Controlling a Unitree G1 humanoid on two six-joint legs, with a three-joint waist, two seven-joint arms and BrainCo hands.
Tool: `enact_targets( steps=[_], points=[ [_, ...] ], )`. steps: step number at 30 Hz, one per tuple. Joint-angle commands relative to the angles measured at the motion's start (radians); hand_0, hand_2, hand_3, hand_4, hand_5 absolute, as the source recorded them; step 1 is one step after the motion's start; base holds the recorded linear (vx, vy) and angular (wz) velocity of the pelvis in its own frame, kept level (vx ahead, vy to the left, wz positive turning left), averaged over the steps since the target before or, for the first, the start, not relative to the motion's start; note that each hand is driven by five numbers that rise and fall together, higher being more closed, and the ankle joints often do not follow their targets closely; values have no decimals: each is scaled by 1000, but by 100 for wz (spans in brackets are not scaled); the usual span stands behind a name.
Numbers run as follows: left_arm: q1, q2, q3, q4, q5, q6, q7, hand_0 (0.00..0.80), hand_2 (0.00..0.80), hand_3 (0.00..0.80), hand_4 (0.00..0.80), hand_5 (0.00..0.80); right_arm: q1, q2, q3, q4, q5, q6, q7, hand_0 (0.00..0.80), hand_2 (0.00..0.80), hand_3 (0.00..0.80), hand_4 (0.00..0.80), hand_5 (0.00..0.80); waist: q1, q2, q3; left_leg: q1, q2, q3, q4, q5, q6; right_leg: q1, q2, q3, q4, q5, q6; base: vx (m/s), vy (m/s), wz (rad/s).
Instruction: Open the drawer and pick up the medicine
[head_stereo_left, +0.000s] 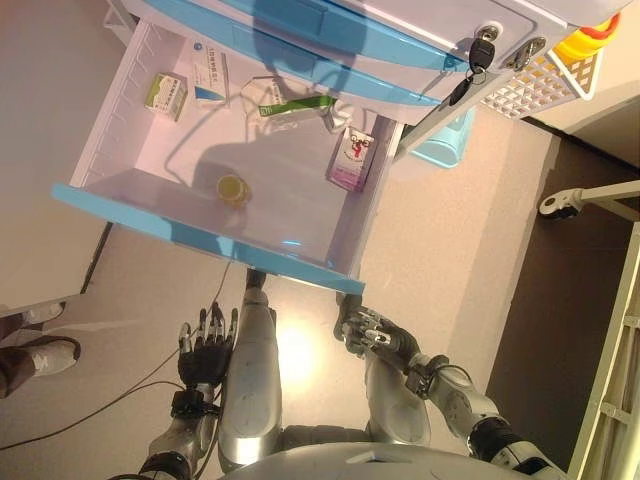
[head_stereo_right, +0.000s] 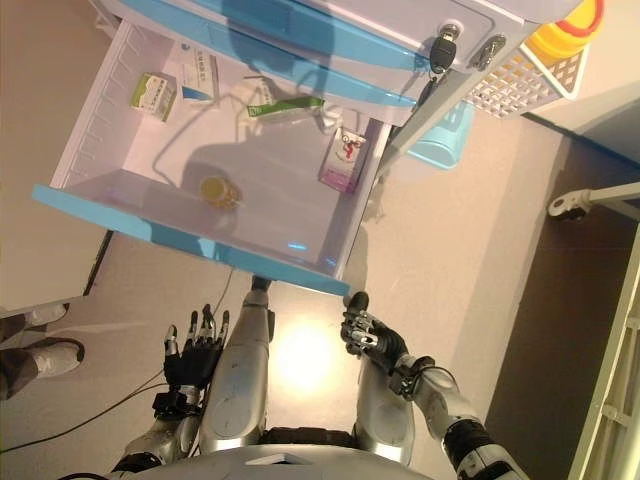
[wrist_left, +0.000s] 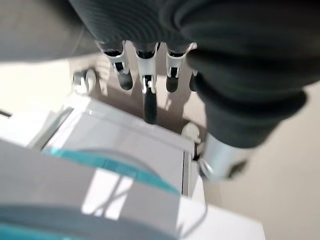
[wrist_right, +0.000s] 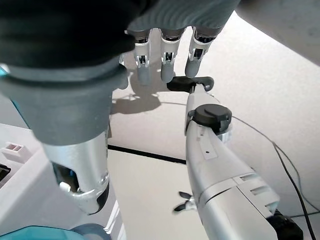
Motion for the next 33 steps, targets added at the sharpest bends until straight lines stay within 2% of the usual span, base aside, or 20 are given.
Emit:
enact_targets(
  steps=[1,2,4,6,8,10,11,14,17,19,22,27,33],
  points=[
    [42,-24,7,1,166,2,193,0,0,0,0,0,115,-15,-12,-45,-55,-116,-106,0,0,0,0,0,-12,-5,-18,8,-75,59,110,-118,96,23,49,-13,-98,117,-38,21,59,3],
    [40,-18,16,13,209,-1,260,0,0,0,0,0,117,-25,-24,-83,-44,-147,-138,0,0,0,0,0,-14,-5,-18,11,-75,57,113,-118,96,26,46,-12,-95,117,-37,30,53,2],
    [54,-8,38,32,257,-15,306,0,0,0,0,0,132,-55,-47,-176,-50,-196,-193,0,0,0,0,0,-21,-7,-18,20,-72,57,120,-122,94,39,42,-7,-95,116,-34,63,48,2],
    [95,2,62,36,293,-41,327,0,0,0,0,0,168,-116,-77,-322,-95,-263,-282,0,0,0,0,0,-27,-10,-18,44,-66,62,110,-123,94,63,40,-1,-107,119,-30,72,38,3],
    [126,5,71,36,301,-42,312,0,0,0,0,0,188,-159,-109,-433,-148,-297,-335,0,0,0,0,0,-30,-12,-18,56,-63,64,101,-122,95,74,38,4,-116,123,-23,39,22,6],
    [161,8,80,36,329,-61,290,0,0,0,0,0,211,-210,-160,-570,-230,-352,-394,0,0,0,0,0,-32,-16,-18,70,-59,68,90,-123,97,86,36,9,-128,127,-15,31,30,8],
    [178,8,82,34,340,-76,286,0,0,0,0,0,216,-244,-198,-668,-331,-382,-457,0,0,0,0,0,-34,-19,-19,78,-58,72,83,-123,98,92,34,12,-135,131,-9,22,40,8],
    [199,10,94,32,381,-106,290,0,0,0,0,0,200,-323,-288,-844,-541,-412,-577,0,0,0,0,0,-36,-23,-19,84,-54,80,81,-130,100,99,29,20,-144,134,3,6,53,5],
    [209,11,104,26,427,-134,305,0,0,0,0,0,150,-433,-362,-1004,-733,-364,-664,0,0,0,0,0,-30,-24,-19,86,-50,87,82,-137,103,107,24,24,-150,134,12,-3,56,-3],
    [215,20,106,29,463,-150,299,0,0,0,0,0,104,-504,-388,-1087,-766,-313,-664,0,0,0,0,0,-21,-25,-19,88,-49,89,84,-142,105,117,21,24,-158,135,17,7,30,3],
    [219,35,111,36,519,-185,285,0,0,0,0,0,24,-570,-396,-1184,-812,-285,-644,0,0,0,0,0,-2,-34,-19,84,-45,90,90,-152,106,134,20,22,-176,139,26,3,-18,5],
    [196,66,97,48,597,-232,289,0,0,0,0,0,-132,-606,-347,-1266,-750,-222,-543,0,0,0,0,0,28,-52,-19,80,-40,82,83,-149,106,162,23,11,-208,153,34,9,-38,7],
    [173,102,63,47,675,-304,309,0,0,0,0,0,-299,-596,-208,-1294,-690,-116,-437,0,0,0,0,0,79,-68,-18,66,-40,66,73,-149,102,181,26,-9,-237,163,44,6,-52,10]
  ],
)
